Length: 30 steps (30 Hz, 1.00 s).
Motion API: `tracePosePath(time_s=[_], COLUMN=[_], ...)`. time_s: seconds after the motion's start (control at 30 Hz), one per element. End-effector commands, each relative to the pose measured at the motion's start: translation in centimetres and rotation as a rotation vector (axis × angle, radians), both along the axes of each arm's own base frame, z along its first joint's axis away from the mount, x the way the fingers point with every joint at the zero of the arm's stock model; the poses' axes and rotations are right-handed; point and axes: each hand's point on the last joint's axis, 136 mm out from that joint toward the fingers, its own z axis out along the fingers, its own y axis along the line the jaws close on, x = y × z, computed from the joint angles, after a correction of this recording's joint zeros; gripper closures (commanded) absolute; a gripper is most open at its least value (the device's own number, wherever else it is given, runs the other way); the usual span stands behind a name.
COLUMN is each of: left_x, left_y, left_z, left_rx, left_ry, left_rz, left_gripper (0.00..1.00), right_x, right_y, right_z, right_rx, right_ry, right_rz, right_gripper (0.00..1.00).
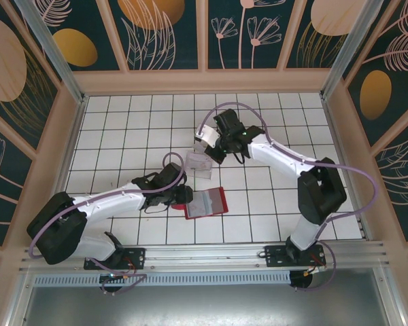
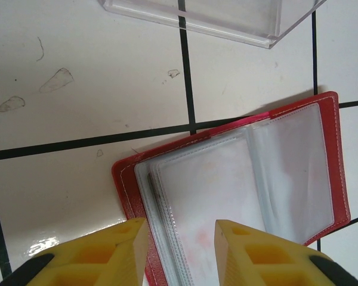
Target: Take the credit cards out of the card holder
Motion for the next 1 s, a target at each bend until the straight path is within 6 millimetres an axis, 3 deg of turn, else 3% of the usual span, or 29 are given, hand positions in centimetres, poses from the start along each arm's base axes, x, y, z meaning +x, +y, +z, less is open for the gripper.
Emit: tracePosePath(time_s=[0.0,0.37,0.7,0.97], left_x=[-0.2,-0.3,-0.2,-0.4], left_y=[0.9,1.2,1.3,1.4], left_z=[-0.2,-0.3,-0.1,-0.2], left_rx=[0.018,0.02,0.019,0.017], left_ry=[0.004,0.008,0.01,0.019], left_rz=[0.022,0.025,0.031,0.031], left_gripper=[0.64,0.64,0.64,0.63], right_x=[-0.3,0.0,1.3,0.8], right_y=[0.0,-0.6,-0.7,-0.4], right_z=[-0.3,-3.3,-3.7,-4.3], right_rx=[-0.045,-0.162,-0.241,-0.273], right_ry=[0.014,0.083,0.061,0.124], right_rz=[0.099,0.169,0.217,0.294], right_gripper=[1.0,1.0,1.0,1.0])
